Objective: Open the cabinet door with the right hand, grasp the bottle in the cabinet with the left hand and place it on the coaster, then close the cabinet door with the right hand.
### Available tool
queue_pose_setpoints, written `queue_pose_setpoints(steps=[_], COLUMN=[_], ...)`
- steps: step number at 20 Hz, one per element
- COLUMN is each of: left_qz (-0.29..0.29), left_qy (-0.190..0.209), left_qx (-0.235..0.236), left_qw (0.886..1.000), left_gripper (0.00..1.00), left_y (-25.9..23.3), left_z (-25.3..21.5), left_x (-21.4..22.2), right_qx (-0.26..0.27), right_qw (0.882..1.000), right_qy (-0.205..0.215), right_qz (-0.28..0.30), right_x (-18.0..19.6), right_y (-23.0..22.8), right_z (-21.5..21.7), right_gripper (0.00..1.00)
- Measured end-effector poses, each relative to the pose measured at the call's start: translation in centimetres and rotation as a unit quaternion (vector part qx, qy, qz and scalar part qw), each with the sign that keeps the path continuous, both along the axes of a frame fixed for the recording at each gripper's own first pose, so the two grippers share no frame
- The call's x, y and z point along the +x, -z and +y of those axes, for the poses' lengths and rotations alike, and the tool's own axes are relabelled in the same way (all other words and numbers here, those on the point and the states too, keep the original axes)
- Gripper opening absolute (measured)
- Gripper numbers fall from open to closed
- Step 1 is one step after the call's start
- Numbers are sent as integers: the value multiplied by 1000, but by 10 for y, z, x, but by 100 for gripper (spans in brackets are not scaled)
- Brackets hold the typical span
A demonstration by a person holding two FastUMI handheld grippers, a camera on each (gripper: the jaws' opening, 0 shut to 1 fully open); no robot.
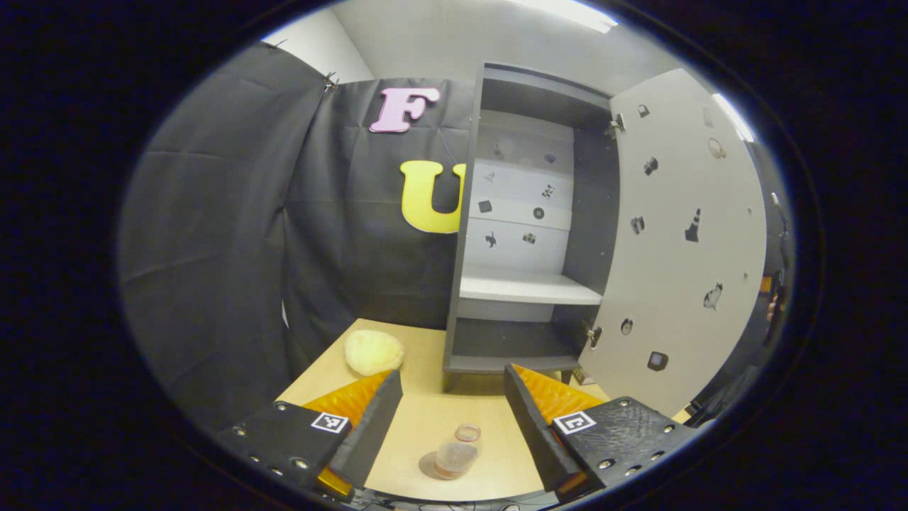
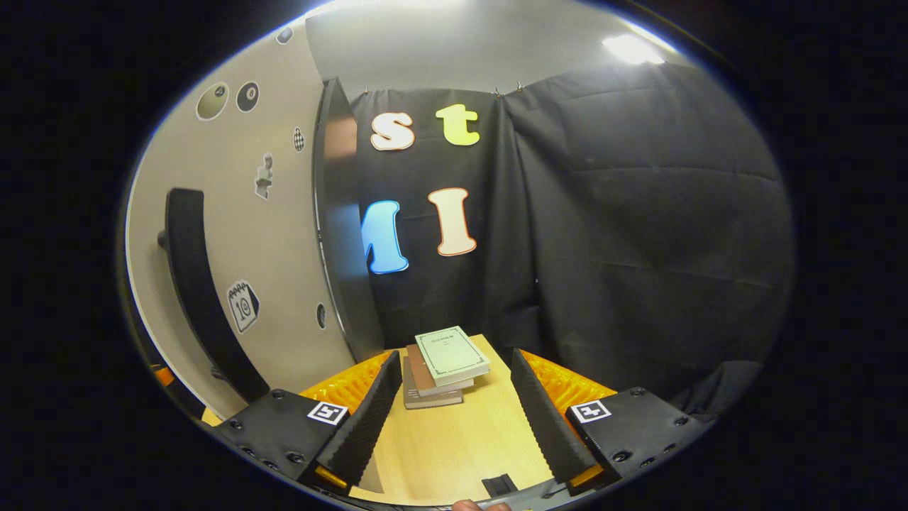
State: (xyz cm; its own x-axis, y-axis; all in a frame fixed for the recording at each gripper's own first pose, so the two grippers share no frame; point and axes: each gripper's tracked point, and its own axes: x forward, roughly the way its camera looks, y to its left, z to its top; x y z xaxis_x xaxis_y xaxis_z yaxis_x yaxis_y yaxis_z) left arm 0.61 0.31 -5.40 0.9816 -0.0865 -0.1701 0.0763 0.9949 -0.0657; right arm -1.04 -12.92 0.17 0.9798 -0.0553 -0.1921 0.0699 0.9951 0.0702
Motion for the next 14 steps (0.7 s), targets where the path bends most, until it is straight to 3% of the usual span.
queue_pose_setpoints(steps=[1, 4, 6, 7, 14], left_qz=[-4, -13, -11, -13, -21], left_qy=[-3, -7, -2, -2, -5], left_qx=[10, 39, 21, 14, 18], left_qw=[1000, 999, 1000, 1000, 1000], left_gripper=[87, 86, 87, 87, 87], left_y=[-11, -29, -35, -39, -51], left_z=[1, 2, -8, -10, -9], left_x=[0, -1, -3, -5, -18], right_qx=[9, 25, 32, 36, 35], right_qw=[1000, 999, 998, 997, 993], right_qy=[-8, -31, -49, -58, -104], right_qz=[-2, -17, -26, -28, -46], right_x=[0, -3, -4, -5, -13], right_y=[-7, -32, -47, -53, -76], right_z=[5, 17, 25, 31, 57], right_gripper=[93, 93, 93, 98, 98])
